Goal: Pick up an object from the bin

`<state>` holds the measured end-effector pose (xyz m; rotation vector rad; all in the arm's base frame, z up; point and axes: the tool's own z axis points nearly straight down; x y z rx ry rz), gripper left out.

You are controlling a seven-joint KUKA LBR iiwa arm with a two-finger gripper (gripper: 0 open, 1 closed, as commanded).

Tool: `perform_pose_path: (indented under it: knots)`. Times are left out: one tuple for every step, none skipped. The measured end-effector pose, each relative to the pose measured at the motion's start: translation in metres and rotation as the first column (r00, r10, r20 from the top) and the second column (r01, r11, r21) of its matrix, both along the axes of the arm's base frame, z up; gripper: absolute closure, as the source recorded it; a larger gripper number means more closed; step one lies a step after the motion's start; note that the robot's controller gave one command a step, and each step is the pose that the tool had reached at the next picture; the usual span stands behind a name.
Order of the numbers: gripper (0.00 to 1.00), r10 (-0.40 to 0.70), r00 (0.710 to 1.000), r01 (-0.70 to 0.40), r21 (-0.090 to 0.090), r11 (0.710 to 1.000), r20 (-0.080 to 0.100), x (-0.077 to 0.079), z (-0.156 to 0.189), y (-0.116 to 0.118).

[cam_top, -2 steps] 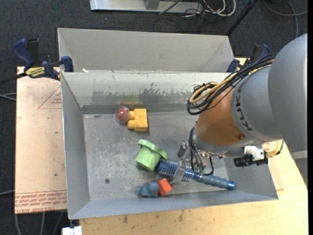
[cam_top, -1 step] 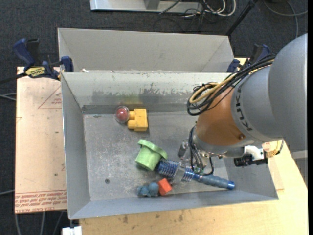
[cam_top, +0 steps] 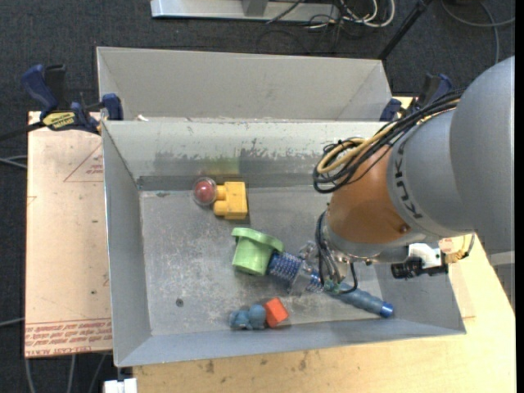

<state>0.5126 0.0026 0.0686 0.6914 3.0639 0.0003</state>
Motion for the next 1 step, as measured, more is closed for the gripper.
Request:
perform_pose_path:
  knots:
    - [1.0, 0.002, 1.0, -0.002, 0.001, 1.0, 0.0, -0.0001, 0.0218, 0.0005]
